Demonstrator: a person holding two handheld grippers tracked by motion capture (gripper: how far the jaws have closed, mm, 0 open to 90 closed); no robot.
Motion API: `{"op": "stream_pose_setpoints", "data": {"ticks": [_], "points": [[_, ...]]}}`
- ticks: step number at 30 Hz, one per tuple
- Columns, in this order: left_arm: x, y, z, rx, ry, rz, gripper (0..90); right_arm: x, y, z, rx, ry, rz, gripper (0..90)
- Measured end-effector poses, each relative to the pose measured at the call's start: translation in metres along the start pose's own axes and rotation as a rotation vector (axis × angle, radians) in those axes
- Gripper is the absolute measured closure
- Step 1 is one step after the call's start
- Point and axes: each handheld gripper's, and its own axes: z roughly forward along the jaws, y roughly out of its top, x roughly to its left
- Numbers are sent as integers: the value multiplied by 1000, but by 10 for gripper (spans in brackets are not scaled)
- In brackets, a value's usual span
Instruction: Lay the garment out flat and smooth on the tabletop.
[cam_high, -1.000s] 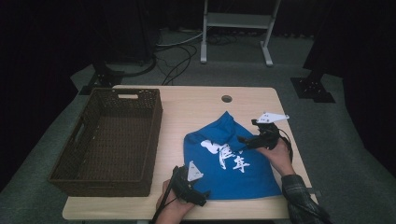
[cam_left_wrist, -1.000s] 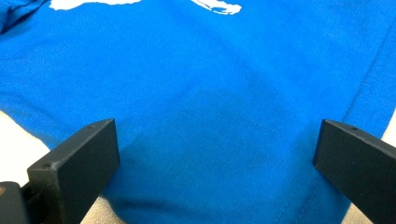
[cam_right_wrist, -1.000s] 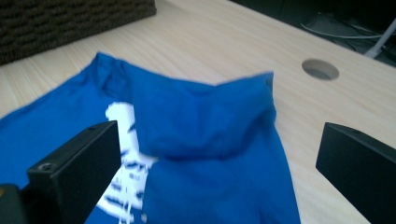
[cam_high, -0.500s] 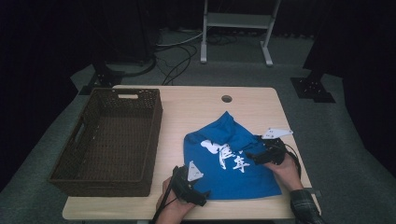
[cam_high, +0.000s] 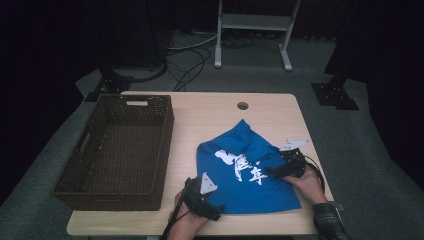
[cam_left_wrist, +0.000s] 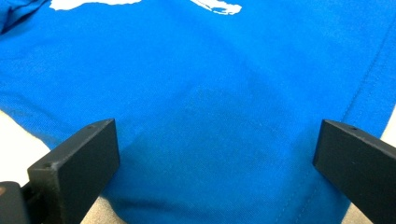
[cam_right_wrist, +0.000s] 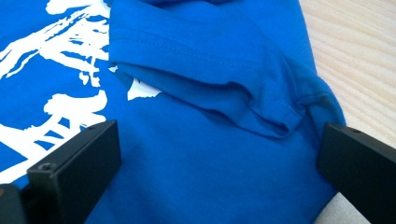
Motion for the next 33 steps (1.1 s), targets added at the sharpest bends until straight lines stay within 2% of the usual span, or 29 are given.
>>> {"op": "stream_pose_setpoints", "data": {"ticks": [3, 9, 16, 21, 24, 33], "points": [[7, 3, -3, -14, -11, -13, 4, 0, 0, 0, -3, 2, -1, 0], [24, 18, -10, -55, 21, -8, 4, 0, 0, 0, -4, 0, 1, 0], [39, 34, -6, -61, 38, 4, 3, 0, 0, 0, -4, 0, 1, 0], [57, 48, -1, -57, 58, 11, 3, 0, 0, 0, -4, 0, 2, 0], [66, 53, 3, -65, 56, 7, 4, 0, 0, 0, -3, 0, 2, 0], [84, 59, 27, -1, 70, 19, 3, 0, 0, 0, -4, 0, 2, 0]]}}
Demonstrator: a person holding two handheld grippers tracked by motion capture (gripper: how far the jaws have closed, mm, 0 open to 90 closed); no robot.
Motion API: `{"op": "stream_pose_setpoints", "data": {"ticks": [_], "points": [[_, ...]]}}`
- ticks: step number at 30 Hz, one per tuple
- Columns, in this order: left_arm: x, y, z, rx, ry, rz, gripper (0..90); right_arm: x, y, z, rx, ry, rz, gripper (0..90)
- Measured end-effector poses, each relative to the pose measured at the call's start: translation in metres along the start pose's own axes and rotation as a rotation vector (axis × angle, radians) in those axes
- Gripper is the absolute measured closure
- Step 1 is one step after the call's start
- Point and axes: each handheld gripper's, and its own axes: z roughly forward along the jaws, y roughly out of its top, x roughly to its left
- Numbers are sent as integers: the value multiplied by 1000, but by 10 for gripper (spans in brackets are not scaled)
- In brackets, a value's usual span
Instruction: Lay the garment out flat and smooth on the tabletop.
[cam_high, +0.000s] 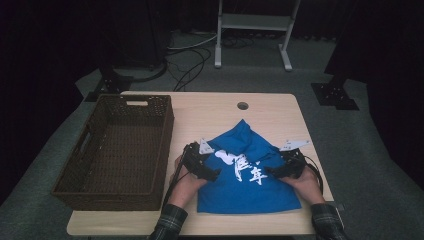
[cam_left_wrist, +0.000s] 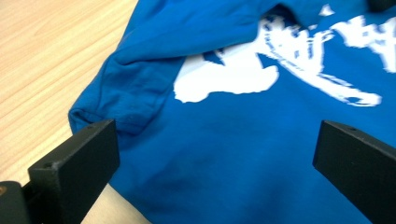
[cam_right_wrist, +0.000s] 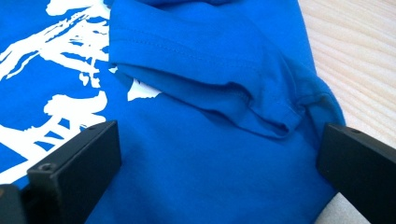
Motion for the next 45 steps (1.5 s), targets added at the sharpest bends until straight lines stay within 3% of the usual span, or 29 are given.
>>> {"op": "stream_pose_setpoints", "data": {"ticks": [7, 11, 22, 29, 39, 45], "points": [[11, -4, 20, 56, 13, -16, 4, 0, 0, 0, 0, 0, 0, 0], [15, -7, 22, 46, -16, -56, 2, 0, 0, 0, 0, 0, 0, 0], [17, -10, 22, 17, -25, -47, 0, 2, -2, -2, 3, -7, 10, 0], [12, -10, 19, 51, -35, -39, 0, 8, -5, -7, 16, -18, 20, 0], [-7, -16, 8, 85, -41, -32, 0, 25, -14, -17, 31, -23, 27, 0], [-14, -23, 0, 77, -57, -15, 0, 37, -22, -26, 34, -27, 29, 0]]}}
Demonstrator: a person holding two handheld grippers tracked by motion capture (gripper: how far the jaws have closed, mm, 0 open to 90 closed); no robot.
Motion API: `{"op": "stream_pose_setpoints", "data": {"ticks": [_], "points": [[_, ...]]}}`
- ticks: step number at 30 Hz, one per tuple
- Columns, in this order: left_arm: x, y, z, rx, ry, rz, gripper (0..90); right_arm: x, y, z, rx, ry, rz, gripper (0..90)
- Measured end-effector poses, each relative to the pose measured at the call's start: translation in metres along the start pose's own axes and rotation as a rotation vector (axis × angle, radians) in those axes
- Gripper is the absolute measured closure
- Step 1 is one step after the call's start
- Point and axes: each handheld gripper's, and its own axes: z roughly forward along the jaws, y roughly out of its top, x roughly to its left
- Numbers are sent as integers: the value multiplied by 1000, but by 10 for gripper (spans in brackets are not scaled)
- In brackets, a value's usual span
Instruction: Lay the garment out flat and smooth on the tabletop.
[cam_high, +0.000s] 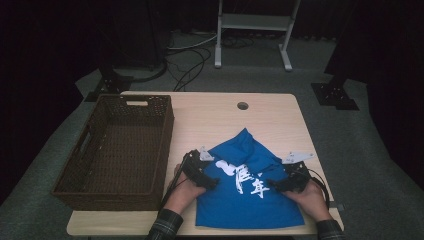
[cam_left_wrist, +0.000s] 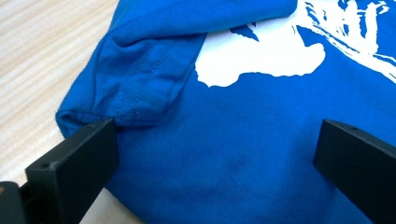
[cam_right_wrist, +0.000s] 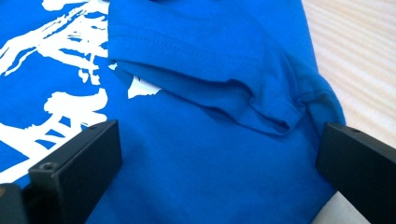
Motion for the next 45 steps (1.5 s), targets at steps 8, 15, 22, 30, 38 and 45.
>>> {"op": "stream_pose_setpoints", "data": {"ticks": [8, 15, 22, 30, 38, 45], "points": [[-12, -9, -6, -17, -5, 5, 0, 13, -12, -10, -8, -4, 7, 0], [-20, -15, -10, -33, -6, 4, 0, 19, -20, -17, -19, -2, 0, 0], [-20, -20, -10, -74, -6, 6, 0, 19, -22, -17, -32, -3, 3, 0], [-18, -15, -13, -84, -16, -24, 13, 19, -21, -16, -31, -2, 5, 0], [-17, -1, -17, -116, -22, -20, 13, 19, -21, -16, -31, -1, 3, 0], [-18, 14, -13, -126, -57, -12, 82, 19, -21, -16, -31, -1, 3, 0]]}}
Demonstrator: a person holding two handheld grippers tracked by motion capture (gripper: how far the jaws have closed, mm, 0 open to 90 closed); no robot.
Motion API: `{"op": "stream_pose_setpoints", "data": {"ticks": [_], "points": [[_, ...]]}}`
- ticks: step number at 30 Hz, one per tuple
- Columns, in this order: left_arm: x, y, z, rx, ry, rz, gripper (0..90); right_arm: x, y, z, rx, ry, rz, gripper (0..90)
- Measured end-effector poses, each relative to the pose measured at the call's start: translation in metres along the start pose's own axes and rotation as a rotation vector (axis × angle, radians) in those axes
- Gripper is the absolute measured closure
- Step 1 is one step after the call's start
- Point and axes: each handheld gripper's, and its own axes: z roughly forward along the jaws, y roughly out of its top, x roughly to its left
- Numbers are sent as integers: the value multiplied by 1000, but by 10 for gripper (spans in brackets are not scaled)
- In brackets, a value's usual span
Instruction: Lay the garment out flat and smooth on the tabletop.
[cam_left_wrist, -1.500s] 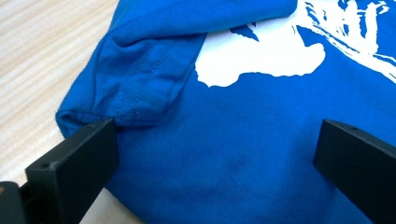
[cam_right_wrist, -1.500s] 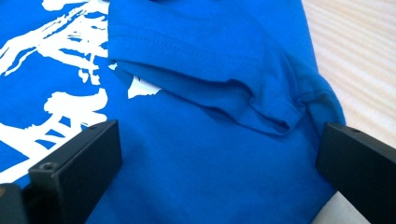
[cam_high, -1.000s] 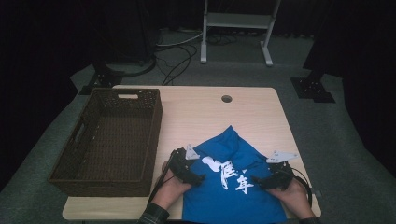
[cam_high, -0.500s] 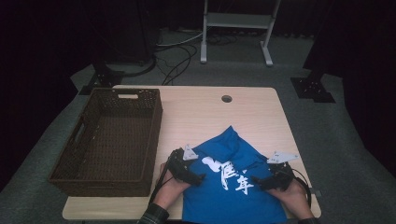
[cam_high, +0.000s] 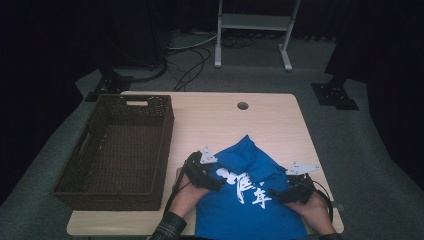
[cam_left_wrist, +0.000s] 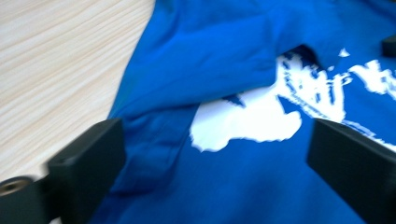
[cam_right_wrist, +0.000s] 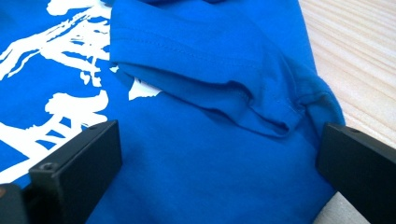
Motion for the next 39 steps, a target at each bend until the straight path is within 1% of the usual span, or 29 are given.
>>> {"op": "stream_pose_setpoints", "data": {"ticks": [1, 3, 4, 7, 9, 11, 17, 24, 25, 27, 36, 38, 39], "points": [[0, 0, 0, 0, 0, 0, 86, 0, 0, 0, 0, 0, -1, 0], [-1, 6, 3, -7, 4, 6, 86, 0, 0, 0, 0, 0, -1, 0], [0, 8, 3, -3, 3, 14, 86, 0, 0, 0, 0, 0, 0, 0], [0, 15, 4, -4, 1, 19, 86, 0, 0, 0, 0, 0, 0, 0], [-1, 19, 5, -16, 3, 17, 86, 0, 0, 0, 0, 0, 0, 0], [0, 23, 5, -17, 4, 26, 87, 0, 0, 0, 0, 0, 0, 0], [0, 34, 7, -29, 3, 30, 88, 0, 0, 0, 0, 0, -1, 0], [-1, 44, 14, -21, -7, 48, 89, 0, 0, 0, -1, 0, 1, 0], [-1, 46, 15, -24, -9, 45, 89, 0, 0, 0, -1, 1, 2, 0], [-2, 48, 17, -24, -11, 54, 89, 0, 0, 0, -1, 0, 1, 0], [-4, 60, 26, -7, -26, 76, 90, 0, 0, 0, 0, 1, -1, 0], [-5, 61, 28, -13, -26, 78, 90, 0, 0, 0, 0, 0, 0, 0], [-6, 62, 30, -18, -35, 78, 95, 0, 0, 0, 0, 1, 0, 0]]}}
